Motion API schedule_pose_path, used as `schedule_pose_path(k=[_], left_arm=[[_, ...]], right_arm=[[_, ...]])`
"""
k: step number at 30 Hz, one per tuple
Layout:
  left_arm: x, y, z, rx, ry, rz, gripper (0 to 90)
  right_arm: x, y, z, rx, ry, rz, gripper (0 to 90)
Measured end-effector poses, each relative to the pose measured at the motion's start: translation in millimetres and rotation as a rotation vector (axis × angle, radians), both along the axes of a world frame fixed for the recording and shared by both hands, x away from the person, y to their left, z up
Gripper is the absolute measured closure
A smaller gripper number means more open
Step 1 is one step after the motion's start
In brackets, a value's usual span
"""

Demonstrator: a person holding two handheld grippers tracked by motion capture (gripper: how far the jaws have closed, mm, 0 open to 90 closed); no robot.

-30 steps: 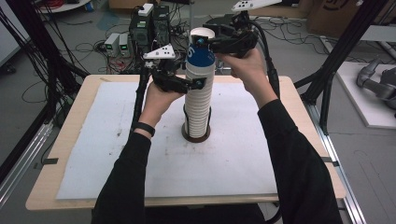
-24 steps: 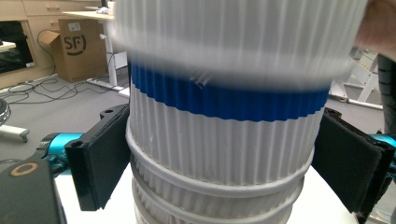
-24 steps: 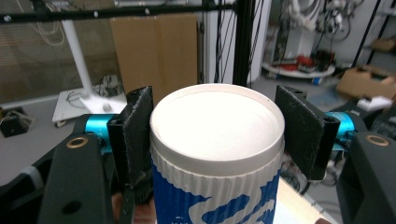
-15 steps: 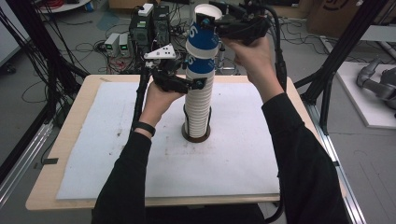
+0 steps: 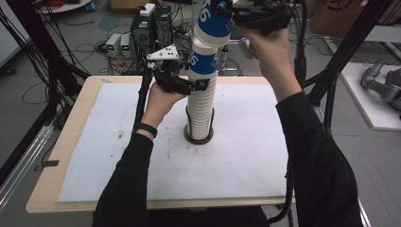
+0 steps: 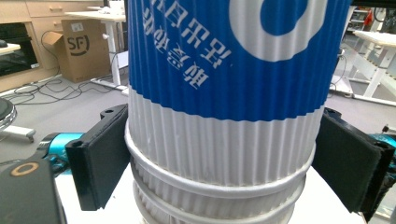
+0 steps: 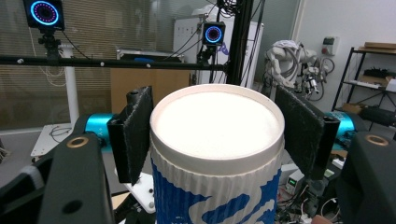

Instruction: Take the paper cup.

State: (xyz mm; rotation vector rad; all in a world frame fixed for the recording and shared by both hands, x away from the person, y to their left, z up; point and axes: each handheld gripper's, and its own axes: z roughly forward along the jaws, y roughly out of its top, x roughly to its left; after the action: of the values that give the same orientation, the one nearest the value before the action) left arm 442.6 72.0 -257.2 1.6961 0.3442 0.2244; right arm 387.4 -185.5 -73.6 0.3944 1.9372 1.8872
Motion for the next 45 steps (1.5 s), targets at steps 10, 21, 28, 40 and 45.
schedule_pose_path(k=[10,21,28,40,45], left_arm=[[-4.0,-0.9,3.3,0.018,-0.012,0.042,6.5],[-17.5,12.8,8.4,0.033,-0.035,0.103,4.9],[-27.3,27.1,7.6,0.053,-0.041,0.141,4.9],[-59.5,53.5,0.5,0.080,-0.067,0.167,5.0],[-72.7,61.0,-2.0,0.093,-0.073,0.174,5.0]], right_arm=[[-8.0,-18.6,-0.1,0.001,-0.004,0.009,31.5],[-21.3,-47.0,-9.4,0.011,-0.003,0.013,31.5],[-27.4,-57.3,-19.8,0.009,0.003,0.023,31.5],[-39.2,-66.2,-41.4,-0.014,0.030,0.052,31.5],[-42.1,-68.7,-53.9,-0.025,0.051,0.059,31.5]])
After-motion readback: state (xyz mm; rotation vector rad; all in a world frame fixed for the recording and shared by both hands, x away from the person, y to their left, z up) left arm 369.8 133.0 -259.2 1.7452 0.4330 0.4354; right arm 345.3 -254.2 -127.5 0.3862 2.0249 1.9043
